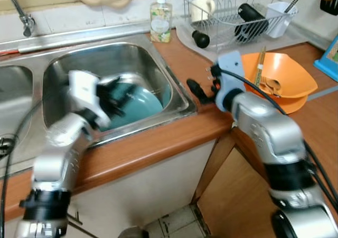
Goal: Kitchen organization
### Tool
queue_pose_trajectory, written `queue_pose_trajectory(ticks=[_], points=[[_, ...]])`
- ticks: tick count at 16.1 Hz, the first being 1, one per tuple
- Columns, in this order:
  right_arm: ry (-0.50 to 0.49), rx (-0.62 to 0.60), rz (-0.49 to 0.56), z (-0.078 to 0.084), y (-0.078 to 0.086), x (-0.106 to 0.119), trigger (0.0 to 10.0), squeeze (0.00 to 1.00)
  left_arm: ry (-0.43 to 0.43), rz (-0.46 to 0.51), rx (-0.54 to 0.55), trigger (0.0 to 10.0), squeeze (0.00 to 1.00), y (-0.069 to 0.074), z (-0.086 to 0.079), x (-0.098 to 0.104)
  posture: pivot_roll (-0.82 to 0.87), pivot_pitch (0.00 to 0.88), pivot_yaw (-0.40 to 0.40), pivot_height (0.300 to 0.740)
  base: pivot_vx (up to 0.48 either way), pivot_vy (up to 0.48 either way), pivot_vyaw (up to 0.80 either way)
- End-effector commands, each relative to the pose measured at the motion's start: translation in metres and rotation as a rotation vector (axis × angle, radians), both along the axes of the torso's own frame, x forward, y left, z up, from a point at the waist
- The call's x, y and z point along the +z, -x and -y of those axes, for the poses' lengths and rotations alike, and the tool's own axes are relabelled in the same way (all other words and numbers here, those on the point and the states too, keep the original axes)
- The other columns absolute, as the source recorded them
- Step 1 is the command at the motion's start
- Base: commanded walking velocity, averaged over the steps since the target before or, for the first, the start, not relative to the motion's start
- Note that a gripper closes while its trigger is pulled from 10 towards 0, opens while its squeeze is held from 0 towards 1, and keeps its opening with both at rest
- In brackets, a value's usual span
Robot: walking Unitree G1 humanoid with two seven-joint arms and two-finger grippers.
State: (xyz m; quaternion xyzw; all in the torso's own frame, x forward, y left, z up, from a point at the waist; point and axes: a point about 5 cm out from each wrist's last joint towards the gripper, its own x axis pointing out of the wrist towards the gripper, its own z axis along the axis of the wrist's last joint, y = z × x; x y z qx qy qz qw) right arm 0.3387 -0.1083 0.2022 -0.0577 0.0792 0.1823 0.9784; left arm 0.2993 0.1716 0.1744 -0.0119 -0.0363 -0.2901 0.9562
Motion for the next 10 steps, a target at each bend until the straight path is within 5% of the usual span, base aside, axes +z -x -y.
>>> queue_pose_trajectory(ticks=[1,2,3,4,5,10], points=[[0.012,-0.052,0.000,0.003,-0.007,0.001,10.0,1.00,-0.016,-0.010,-0.059,10.0,0.64,0.005,0.004,0.001,-0.08,0.000,0.030,0.740,0.000,0.000,0.00],[0.048,-0.104,-0.019,0.003,-0.016,-0.004,10.0,1.00,-0.046,-0.031,-0.125,10.0,0.50,0.012,0.010,-0.004,-0.08,0.000,0.030,0.740,0.000,0.000,0.00],[0.072,-0.141,-0.027,0.006,-0.024,-0.006,10.0,0.17,-0.070,-0.042,-0.174,10.0,0.00,0.018,0.014,-0.007,-0.08,0.000,0.030,0.740,0.000,0.000,0.00],[0.079,-0.151,-0.027,0.006,-0.027,-0.006,10.0,0.17,-0.076,-0.044,-0.190,10.0,0.00,0.020,0.015,-0.007,-0.08,0.000,0.030,0.740,0.000,0.000,0.00],[0.102,-0.208,-0.058,0.012,-0.034,-0.010,10.0,0.00,-0.089,-0.049,-0.207,10.0,0.00,0.023,0.015,-0.008,-0.08,0.000,0.030,0.740,0.000,0.000,0.00],[0.061,-0.262,-0.182,0.024,-0.047,-0.022,10.0,0.00,-0.084,-0.052,-0.217,10.0,0.00,0.026,0.017,-0.004,-0.07,0.000,0.028,0.740,0.000,0.000,0.00]])
